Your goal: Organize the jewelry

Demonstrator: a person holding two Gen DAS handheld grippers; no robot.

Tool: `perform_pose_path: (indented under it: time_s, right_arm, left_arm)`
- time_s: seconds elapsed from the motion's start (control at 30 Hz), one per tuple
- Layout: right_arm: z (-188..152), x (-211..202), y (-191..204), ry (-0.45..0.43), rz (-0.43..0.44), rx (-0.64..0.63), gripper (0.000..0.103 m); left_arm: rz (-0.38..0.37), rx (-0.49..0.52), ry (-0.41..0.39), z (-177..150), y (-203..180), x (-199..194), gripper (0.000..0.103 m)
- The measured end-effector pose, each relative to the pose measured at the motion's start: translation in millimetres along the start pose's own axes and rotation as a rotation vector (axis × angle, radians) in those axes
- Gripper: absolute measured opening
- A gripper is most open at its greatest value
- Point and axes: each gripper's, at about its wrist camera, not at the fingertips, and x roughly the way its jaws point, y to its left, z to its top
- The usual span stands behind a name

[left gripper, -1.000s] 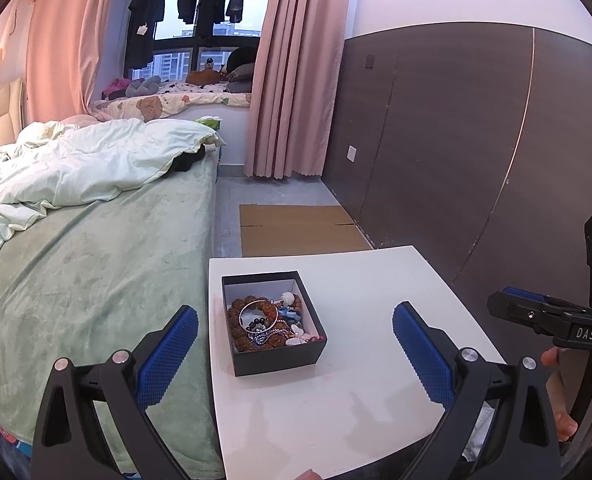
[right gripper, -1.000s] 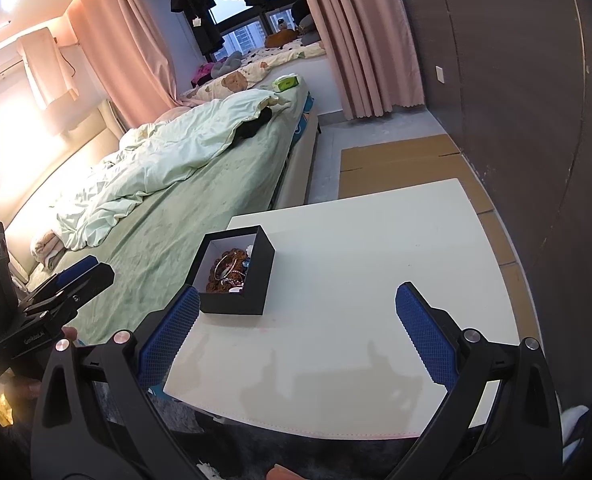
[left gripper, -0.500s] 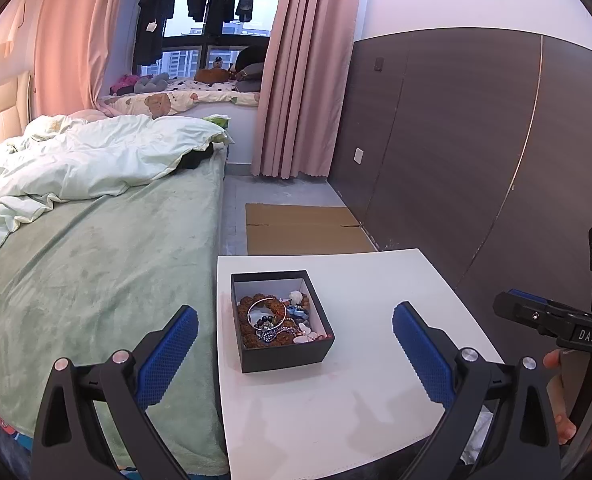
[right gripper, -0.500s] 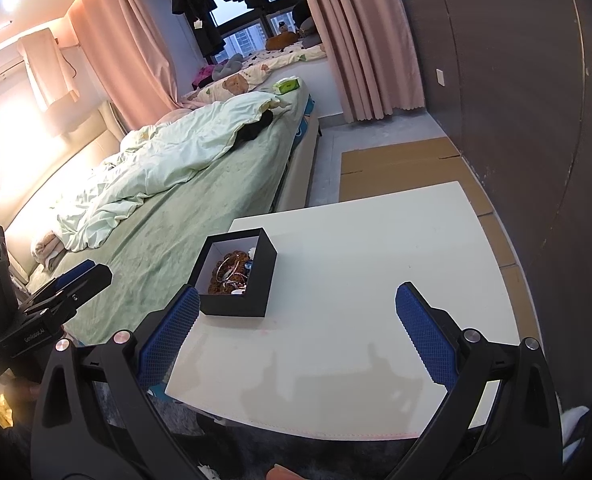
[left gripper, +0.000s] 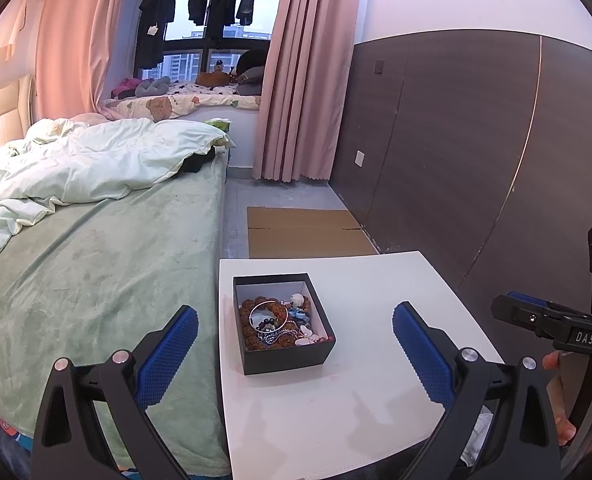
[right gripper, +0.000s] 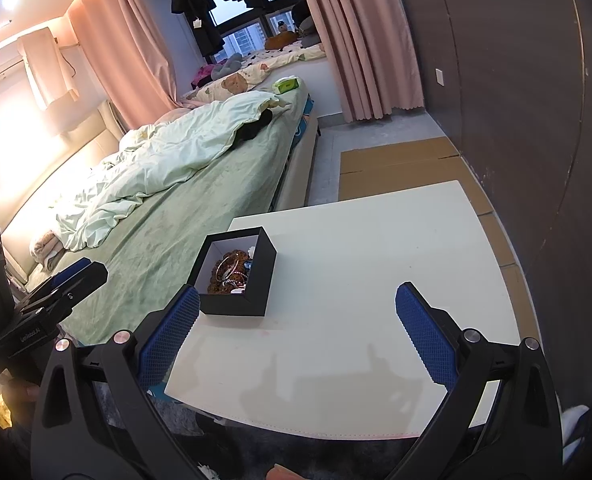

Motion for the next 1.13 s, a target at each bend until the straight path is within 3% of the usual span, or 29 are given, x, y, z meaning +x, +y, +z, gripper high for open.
perform_pose_path:
  time_s: [1.13]
  right_arm:
    - [-0.2,-0.6,0.2,0.000,-0.001,0.000,0.098]
  left_arm:
    - [-0.017,0.016,0.020,0.4,-1.2,8.2,0.095]
